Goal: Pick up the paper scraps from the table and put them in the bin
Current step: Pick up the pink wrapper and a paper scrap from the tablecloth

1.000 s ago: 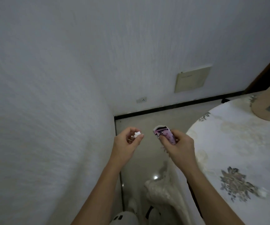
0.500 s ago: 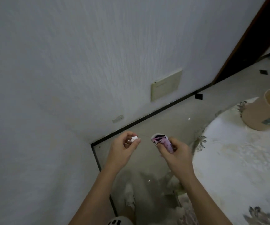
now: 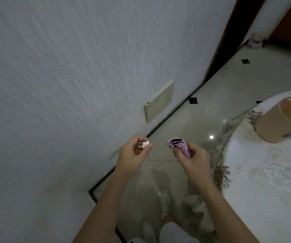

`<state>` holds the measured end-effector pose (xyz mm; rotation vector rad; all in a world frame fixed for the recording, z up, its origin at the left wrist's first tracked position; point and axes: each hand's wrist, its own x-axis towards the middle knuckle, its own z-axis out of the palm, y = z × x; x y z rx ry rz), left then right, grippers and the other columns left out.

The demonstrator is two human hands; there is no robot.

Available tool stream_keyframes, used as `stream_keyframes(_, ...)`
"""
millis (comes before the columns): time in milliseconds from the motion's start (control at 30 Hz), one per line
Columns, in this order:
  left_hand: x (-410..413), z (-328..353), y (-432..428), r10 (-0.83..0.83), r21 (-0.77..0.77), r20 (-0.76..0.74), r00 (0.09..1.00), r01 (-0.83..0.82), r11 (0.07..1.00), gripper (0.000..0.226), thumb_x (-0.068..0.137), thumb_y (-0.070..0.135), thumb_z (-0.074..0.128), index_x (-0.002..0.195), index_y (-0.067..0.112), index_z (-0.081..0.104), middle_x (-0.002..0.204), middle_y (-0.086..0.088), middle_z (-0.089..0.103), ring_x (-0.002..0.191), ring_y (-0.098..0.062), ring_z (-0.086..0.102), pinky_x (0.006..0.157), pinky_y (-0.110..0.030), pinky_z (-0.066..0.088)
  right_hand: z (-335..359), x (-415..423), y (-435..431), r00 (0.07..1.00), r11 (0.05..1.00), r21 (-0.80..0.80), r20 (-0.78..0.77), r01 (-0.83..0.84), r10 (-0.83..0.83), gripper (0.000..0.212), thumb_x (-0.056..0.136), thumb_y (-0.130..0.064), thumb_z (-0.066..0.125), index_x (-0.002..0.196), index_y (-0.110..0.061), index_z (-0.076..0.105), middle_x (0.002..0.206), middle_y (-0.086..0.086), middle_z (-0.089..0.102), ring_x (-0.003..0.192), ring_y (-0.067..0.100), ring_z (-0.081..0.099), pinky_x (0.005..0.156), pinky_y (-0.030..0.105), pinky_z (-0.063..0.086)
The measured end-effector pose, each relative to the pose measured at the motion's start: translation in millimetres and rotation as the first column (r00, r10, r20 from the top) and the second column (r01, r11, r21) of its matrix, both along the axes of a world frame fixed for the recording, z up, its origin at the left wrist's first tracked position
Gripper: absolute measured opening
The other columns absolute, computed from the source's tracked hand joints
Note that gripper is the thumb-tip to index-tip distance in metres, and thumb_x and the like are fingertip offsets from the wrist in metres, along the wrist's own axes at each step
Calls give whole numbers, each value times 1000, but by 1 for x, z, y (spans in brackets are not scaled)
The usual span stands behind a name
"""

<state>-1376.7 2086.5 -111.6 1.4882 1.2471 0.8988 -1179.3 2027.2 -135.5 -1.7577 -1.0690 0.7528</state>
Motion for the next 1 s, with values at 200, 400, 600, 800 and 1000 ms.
stream_keyframes(200,40,4,79,-107,55,-22,994,108,993,10,88,18,72,89,25,66,79,-4,68,72,-29,65,67,-46,56,1,36,56,993,993,9,-15,119,-119,16,87,-21,74,81,-6,69,65,13,66,64,33,64,62,53,56)
stream_keyframes(400,125,13,179,-243,39,-59,968,245,969,13,87,22,74,87,33,66,77,5,67,72,-22,66,72,-51,57,7,107,135,971,968,68,-26,240,-239,20,87,-23,72,81,-5,67,67,18,63,66,39,61,61,55,56)
stream_keyframes(600,228,30,251,-423,93,-91,901,431,898,11,85,32,72,93,31,65,79,0,68,72,-25,65,71,-52,56,29,189,188,925,922,134,71,363,-374,25,85,-24,72,70,-8,60,61,11,57,59,33,59,55,52,53)
stream_keyframes(800,324,39,277,-619,133,-89,780,625,769,13,87,24,72,96,28,64,82,3,68,75,-21,67,72,-46,58,48,253,183,821,824,154,100,546,-563,26,86,-20,75,68,-9,61,59,7,58,57,27,60,54,44,49)
stream_keyframes(1000,429,37,267,-828,82,-64,558,830,552,10,85,24,72,91,28,65,81,5,67,74,-23,66,72,-44,58,46,303,138,611,625,168,132,762,-781,33,86,-11,75,63,-5,52,54,6,49,51,23,46,50,39,35)
